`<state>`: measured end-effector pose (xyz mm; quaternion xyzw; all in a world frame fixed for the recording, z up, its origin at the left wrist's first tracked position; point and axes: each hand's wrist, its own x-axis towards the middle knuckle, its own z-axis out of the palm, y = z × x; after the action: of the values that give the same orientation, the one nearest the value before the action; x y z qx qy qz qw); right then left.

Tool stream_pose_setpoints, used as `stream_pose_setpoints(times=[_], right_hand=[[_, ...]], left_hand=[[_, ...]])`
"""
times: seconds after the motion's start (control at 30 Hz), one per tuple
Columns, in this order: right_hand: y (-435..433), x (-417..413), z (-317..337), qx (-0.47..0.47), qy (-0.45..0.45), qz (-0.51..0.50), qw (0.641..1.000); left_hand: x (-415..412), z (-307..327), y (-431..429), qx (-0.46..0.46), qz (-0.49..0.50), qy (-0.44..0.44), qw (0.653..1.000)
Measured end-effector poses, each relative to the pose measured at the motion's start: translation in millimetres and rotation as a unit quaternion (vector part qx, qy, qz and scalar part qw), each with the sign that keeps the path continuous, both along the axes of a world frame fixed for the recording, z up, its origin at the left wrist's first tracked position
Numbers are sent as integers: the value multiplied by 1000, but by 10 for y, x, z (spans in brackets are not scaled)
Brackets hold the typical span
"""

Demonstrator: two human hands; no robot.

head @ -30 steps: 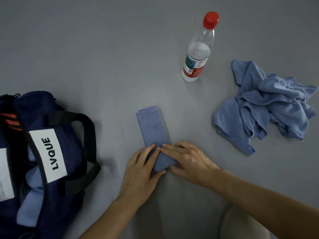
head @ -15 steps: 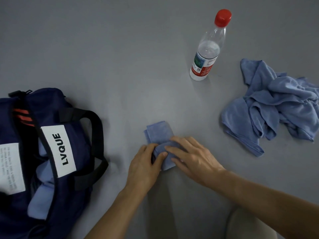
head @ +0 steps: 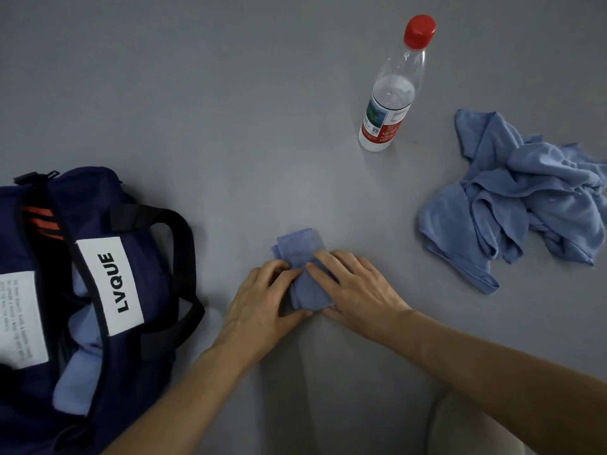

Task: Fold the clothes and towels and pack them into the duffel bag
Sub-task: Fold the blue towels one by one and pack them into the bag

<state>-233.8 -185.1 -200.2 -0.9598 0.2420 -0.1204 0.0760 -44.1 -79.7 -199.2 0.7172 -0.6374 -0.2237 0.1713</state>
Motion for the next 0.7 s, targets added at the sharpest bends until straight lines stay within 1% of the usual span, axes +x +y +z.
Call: stream_pose_setpoints(times=[0.07, 0.17, 0.23, 0.27, 0.3, 0.33, 0.37, 0.4, 0.43, 0.47, 0.5, 0.53, 0.57, 0.6, 0.63, 0.7], right_hand=[[-16, 33, 16, -11, 1, 10, 1000], [-84, 53, 52, 11, 15, 35, 999], [-143, 119, 150, 70, 43, 38, 996], [-179, 172, 212, 126, 59, 16, 990], [-207, 223, 287, 203, 76, -24, 976], [-229, 284, 341, 293, 75, -79, 950], [-235, 330, 386, 387, 55, -132, 911], [-225, 344, 399, 478, 35, -166, 862], [-213, 356, 404, 549, 4, -183, 816], [-201, 353, 427, 602, -31, -190, 775], [-202, 362, 488, 645, -64, -196, 736], [-220, 378, 583, 684, -89, -199, 696], [-239, 411, 687, 721, -105, -194, 657], [-258, 486, 830, 751, -113, -179, 626], [-288, 578, 983, 770, -115, -159, 608], [-303, 884, 1321, 775, -118, -114, 610]], left_hand=[[40, 47, -76, 10, 4, 3, 1000], [89, 132, -159, 96, 20, 38, 994], [94, 191, -171, 148, 75, 99, 981], [70, 238, -180, 151, 132, 154, 967], [15, 282, -185, 143, 211, 226, 940], [-37, 337, -183, 136, 297, 308, 894], [-99, 381, -190, 144, 362, 384, 837], [-166, 399, -190, 155, 399, 444, 787], [-202, 446, -174, 163, 414, 487, 752], [-226, 516, -164, 165, 412, 518, 731], [-210, 629, -166, 161, 404, 540, 720], [-170, 769, -188, 156, 390, 556, 717], [-112, 911, -217, 149, 376, 565, 719], [-19, 1095, -232, 141, 363, 565, 727], [96, 1285, -248, 134, 351, 563, 736], [393, 1695, -215, 109, 325, 546, 764]])
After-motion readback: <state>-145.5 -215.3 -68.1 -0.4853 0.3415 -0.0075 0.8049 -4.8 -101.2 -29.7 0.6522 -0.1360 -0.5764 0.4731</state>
